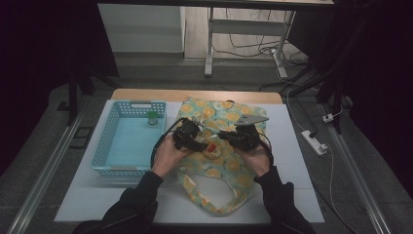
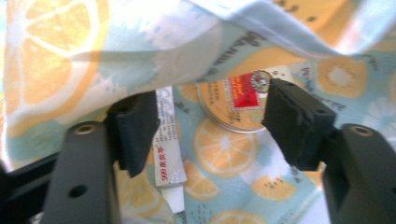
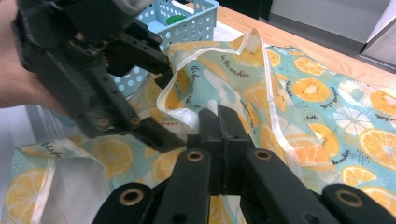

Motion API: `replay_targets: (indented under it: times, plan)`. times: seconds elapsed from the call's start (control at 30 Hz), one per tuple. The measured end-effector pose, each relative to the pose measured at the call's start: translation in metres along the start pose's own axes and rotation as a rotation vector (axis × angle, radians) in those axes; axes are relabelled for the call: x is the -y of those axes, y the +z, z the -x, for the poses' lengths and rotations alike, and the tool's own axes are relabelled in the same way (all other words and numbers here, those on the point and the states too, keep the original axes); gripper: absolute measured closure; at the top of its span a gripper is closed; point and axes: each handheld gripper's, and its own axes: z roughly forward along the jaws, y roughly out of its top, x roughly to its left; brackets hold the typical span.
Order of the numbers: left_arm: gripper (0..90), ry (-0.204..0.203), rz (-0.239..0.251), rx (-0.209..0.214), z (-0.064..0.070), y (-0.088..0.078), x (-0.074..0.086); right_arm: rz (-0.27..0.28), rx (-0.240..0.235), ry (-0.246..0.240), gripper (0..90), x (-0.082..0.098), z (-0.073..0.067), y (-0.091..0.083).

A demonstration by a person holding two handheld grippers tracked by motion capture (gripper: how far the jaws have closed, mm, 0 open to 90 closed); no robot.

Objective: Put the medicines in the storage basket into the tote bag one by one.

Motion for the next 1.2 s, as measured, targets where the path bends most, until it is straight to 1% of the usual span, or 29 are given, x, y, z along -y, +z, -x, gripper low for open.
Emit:
replay_targets:
  times: [0.2,0.33,0.4,0.47,0.53,0.67,0.77,0.87,1.03,1.13,1.2]
  plan:
    - [24.9,-0.018,0.028,0.05,-0.002,-0.013,0.006,0.0,0.0,0.0,90.0,0.0,0.0,0.0]
    - [20.8,-0.046,0.045,0.078,-0.004,-0.021,0.01,0.003,0.0,-0.002,90.0,-0.001,0.0,-0.001]
    - [17.7,-0.067,0.059,0.107,-0.007,-0.025,0.013,0.003,0.002,-0.001,90.0,-0.001,0.0,-0.001]
    - [14.7,-0.079,0.073,0.134,-0.009,-0.029,0.016,0.003,0.002,-0.002,90.0,-0.001,0.0,-0.002]
    - [12.4,-0.083,0.084,0.14,-0.011,-0.033,0.019,0.003,0.003,0.0,90.0,-0.001,0.0,-0.002]
    - [6.6,-0.076,0.093,0.143,-0.014,-0.038,0.024,0.003,0.002,-0.002,90.0,-0.001,-0.001,-0.002]
    - [4.4,-0.073,0.106,0.155,-0.017,-0.042,0.027,0.003,0.001,-0.001,90.0,-0.001,-0.001,-0.001]
    - [2.6,-0.075,0.119,0.173,-0.019,-0.046,0.031,0.002,0.001,-0.002,90.0,-0.001,-0.001,-0.001]
    - [0.2,-0.064,0.129,0.184,-0.024,-0.052,0.037,0.003,0.0,-0.001,90.0,-0.001,-0.001,-0.002]
    - [0.0,-0.061,0.139,0.177,-0.027,-0.055,0.041,0.001,-0.001,-0.002,90.0,-0.001,-0.001,-0.001]
    - [0.0,-0.068,0.151,0.181,-0.03,-0.056,0.044,0.0,-0.001,-0.001,90.0,-0.001,-0.001,-0.001]
